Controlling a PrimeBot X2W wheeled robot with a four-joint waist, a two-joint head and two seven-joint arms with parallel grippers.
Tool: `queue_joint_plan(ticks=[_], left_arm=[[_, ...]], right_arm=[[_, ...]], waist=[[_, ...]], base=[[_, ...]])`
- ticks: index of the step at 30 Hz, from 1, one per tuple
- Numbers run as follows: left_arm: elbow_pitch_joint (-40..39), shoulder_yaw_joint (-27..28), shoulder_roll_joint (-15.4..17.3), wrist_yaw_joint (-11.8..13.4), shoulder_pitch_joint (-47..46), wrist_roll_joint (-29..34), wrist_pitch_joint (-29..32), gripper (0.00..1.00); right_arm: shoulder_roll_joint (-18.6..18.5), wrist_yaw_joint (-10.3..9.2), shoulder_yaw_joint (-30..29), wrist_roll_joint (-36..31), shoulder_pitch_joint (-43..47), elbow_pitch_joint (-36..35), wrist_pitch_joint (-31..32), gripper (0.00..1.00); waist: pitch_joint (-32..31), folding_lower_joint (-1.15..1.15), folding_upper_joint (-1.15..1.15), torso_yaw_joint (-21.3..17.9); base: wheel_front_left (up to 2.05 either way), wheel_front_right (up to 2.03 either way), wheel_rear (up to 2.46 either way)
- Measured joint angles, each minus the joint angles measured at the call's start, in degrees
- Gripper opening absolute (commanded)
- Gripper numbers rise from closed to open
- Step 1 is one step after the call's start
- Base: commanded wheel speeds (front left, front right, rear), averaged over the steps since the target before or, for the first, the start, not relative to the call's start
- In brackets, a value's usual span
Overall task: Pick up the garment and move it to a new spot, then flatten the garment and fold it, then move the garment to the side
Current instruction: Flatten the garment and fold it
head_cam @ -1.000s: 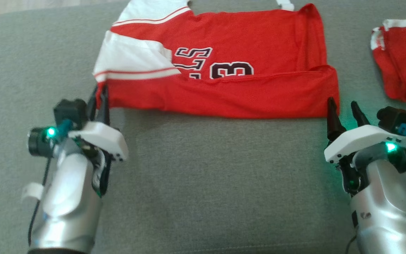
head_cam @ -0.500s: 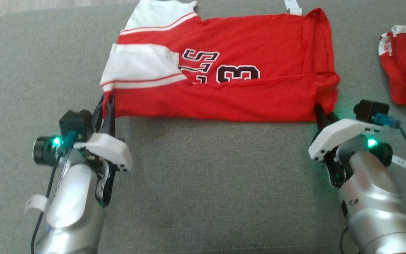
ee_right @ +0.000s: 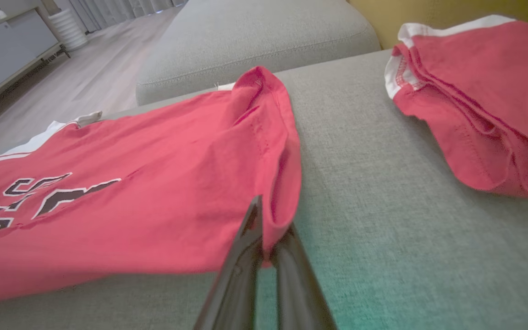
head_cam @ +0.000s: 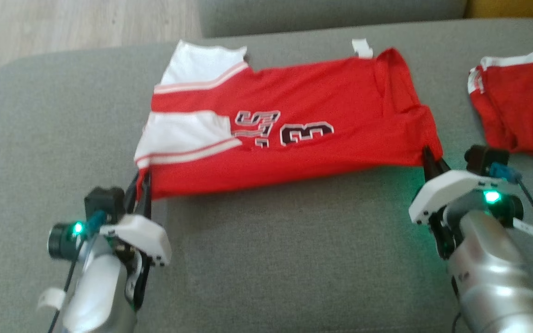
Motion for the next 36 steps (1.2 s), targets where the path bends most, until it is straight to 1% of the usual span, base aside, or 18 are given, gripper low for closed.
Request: queue_joint_plan(ticks=[5,9,11,16,19,20,23,24,25,26,27,31,34,36], left_arm=[[0.0,-0.2,0.0,-0.7,3.8,-0.6,0.0,0.00],[0.0,-0.8,0.0,-1.5,7.0,-0.6,0.0,0.00],[0.0,-1.2,0.0,-1.5,8.5,-1.1,0.0,0.00],[-0.7,-2.1,0.3,-2.5,12.0,-1.6,0.7,0.00],[-0.9,-2.5,0.4,-2.5,13.2,-1.6,1.1,0.00],[-0.9,-2.5,0.4,-2.5,13.2,-1.6,1.1,0.00],[-0.9,-3.3,0.3,-2.5,13.4,-1.8,1.1,0.00],[-0.7,-3.6,0.3,-2.4,13.4,-2.0,1.3,0.00],[-0.4,-3.8,0.3,-2.4,13.4,-2.0,1.6,0.25],[-0.1,-3.8,0.3,-2.2,13.4,-2.0,1.7,0.72],[0.2,-3.8,0.3,-1.9,13.4,-2.0,1.8,1.00],[-0.5,-2.8,0.4,0.0,13.4,-2.0,1.1,1.00],[-3.3,-1.2,0.6,1.4,12.9,-2.2,0.5,1.00],[-5.8,-0.1,0.7,1.7,11.9,-2.7,0.1,1.00]], right_arm=[[0.1,0.00,-1.2,0.1,4.7,-2.0,1.6,0.00],[0.3,0.00,-1.3,1.7,9.1,-4.9,4.6,0.00],[0.4,0.00,-1.6,1.9,11.4,-7.2,5.9,0.00],[0.6,0.00,-3.4,1.9,17.9,-14.7,10.5,0.00],[0.8,0.00,-4.0,2.1,21.8,-19.5,13.4,0.00],[0.8,0.00,-4.0,2.1,21.8,-19.5,13.4,0.00],[0.9,0.00,-5.1,2.0,24.9,-23.9,15.8,0.00],[0.9,0.00,-5.2,2.1,25.6,-25.1,16.5,0.25],[0.9,0.00,-5.2,2.1,26.3,-26.3,17.1,1.00],[1.0,0.00,-5.1,2.3,26.9,-27.5,17.5,1.00],[1.0,0.00,-5.1,2.7,27.4,-28.8,17.9,1.00],[1.0,0.00,-6.3,4.0,28.5,-33.9,18.3,1.00],[1.0,0.00,-6.9,4.4,28.5,-38.4,17.4,1.00],[1.0,0.00,-6.9,5.0,28.4,-41.3,16.6,1.00]], waist=[[-3.0,0.00,0.00,0.2],[-5.2,0.00,0.00,0.6],[-6.1,0.00,0.00,0.8],[-7.7,0.00,0.00,1.5],[-7.9,0.00,0.00,1.8],[-7.9,0.00,0.00,1.8],[-7.7,0.00,0.00,2.0],[-7.7,0.00,0.00,2.0],[-7.6,0.00,0.00,1.9],[-7.4,0.00,0.00,1.8],[-7.3,0.00,0.00,1.7],[-6.6,0.00,0.00,1.2],[-5.9,0.00,0.00,0.7],[-5.2,0.00,0.00,0.3]], base=[[0.00,0.00,0.00],[0.00,0.00,0.00],[0.00,0.00,0.00],[0.00,0.00,0.00],[0.00,0.00,0.00],[0.00,0.00,0.00],[0.00,0.00,0.00],[0.00,0.00,0.00],[0.00,0.00,0.00],[0.00,0.00,0.00],[0.00,0.00,0.00],[0.00,0.00,0.00],[0.00,0.00,0.00],[0.00,0.00,0.00]])
